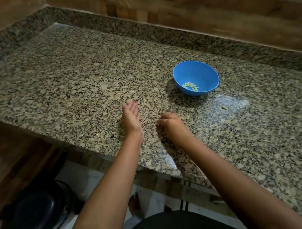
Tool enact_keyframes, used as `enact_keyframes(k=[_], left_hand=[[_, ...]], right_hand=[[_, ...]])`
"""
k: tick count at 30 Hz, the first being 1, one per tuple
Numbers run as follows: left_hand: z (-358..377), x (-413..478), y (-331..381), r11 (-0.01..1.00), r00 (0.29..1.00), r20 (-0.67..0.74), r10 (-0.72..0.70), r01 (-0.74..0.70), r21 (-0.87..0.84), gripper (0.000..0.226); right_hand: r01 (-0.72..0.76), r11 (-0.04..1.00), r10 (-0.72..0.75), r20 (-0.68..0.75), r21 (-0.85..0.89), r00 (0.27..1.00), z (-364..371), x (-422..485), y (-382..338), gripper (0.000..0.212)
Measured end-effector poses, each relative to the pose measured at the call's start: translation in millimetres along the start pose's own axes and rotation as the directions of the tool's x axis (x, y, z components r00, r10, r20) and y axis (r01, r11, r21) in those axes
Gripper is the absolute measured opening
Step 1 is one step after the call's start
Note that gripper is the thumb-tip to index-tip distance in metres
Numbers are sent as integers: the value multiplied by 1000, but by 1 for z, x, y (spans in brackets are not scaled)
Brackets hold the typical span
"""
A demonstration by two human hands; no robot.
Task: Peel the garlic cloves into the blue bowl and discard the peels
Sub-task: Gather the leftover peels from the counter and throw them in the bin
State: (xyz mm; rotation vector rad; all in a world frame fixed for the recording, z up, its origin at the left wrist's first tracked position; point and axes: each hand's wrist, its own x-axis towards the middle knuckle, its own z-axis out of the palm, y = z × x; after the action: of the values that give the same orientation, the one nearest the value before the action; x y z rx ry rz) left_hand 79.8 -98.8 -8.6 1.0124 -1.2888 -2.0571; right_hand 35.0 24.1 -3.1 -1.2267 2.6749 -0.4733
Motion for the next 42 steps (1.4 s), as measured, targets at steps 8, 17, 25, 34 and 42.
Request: enact_keyframes(k=[8,17,25,34,42], left_hand=[[16,-15,-5,883,950,161,-267,308,-353,61],[24,-17,-1,704,872,267,-411,489,-514,56],[10,-4,7,629,898,310,-313,441,-640,58],[-1,4,5,630,895,369,-252,441,-640,73],[3,-3,-1,646,897,358,-259,436,-627,67]], right_hand=[[-123,977,145,-120,172,982,-17,11,-13,18],[-78,829,228,-207,554,951,-41,-12,-18,32],[-304,951,308,86,-56,948,10,-39,23,91],[-145,978,162,108,-153,981,25,32,13,71],[120,990,-118,-26,73,993,19,-16,17,40]])
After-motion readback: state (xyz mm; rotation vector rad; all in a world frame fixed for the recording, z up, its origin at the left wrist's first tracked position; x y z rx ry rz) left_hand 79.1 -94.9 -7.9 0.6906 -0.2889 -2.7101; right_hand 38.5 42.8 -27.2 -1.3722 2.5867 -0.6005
